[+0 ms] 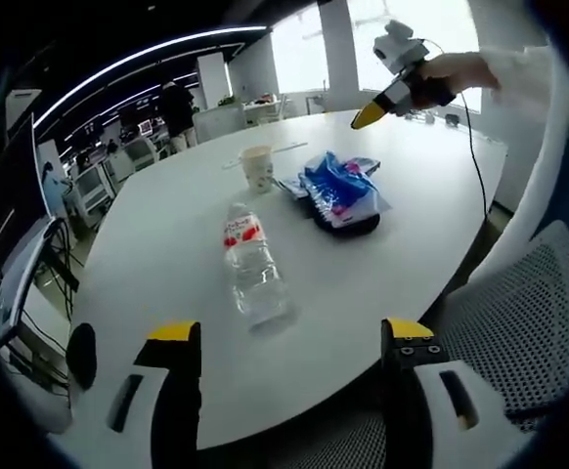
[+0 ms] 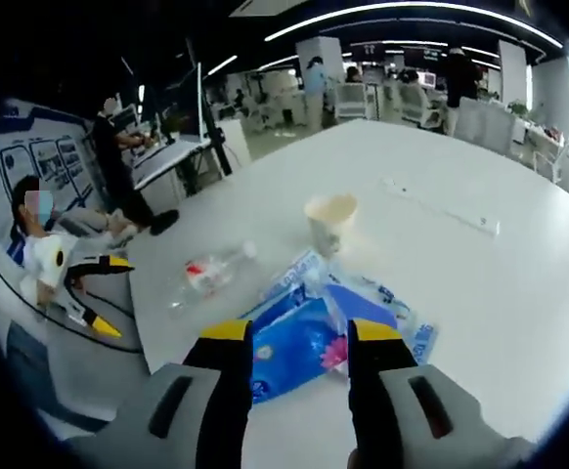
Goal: Arrange the tabletop items into an orderly group along one side of the table until the central work area is clear of visible clutter.
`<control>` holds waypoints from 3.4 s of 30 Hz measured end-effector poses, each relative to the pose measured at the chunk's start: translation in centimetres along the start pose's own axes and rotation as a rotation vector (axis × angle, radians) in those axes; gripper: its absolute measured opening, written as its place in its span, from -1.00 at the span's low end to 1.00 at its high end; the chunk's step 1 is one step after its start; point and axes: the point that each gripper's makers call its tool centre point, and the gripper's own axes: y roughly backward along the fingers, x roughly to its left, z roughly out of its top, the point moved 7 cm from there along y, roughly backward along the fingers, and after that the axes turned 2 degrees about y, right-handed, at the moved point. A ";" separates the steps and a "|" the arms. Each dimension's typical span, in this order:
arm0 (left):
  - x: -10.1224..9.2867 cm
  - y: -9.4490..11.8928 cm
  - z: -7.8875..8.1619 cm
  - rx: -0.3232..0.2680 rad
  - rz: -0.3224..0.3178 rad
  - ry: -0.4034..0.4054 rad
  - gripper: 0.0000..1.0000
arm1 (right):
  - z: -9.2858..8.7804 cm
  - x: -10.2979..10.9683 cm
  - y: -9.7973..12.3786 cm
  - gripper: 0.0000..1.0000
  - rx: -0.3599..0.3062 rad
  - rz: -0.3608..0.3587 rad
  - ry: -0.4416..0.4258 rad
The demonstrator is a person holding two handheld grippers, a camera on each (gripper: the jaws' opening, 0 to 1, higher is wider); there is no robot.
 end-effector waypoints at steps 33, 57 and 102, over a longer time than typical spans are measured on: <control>0.8 -0.7 -1.8 0.166 0.069 0.013 0.52 | -4.5 -0.6 3.3 0.37 -0.089 0.153 -0.150; 0.6 -0.6 -1.1 0.169 0.016 0.102 0.64 | -4.4 0.7 4.5 0.39 -0.097 0.149 -0.149; 6.7 -15.5 13.6 0.250 0.012 0.291 0.42 | -7.9 -1.5 7.5 0.07 -0.139 0.030 -0.316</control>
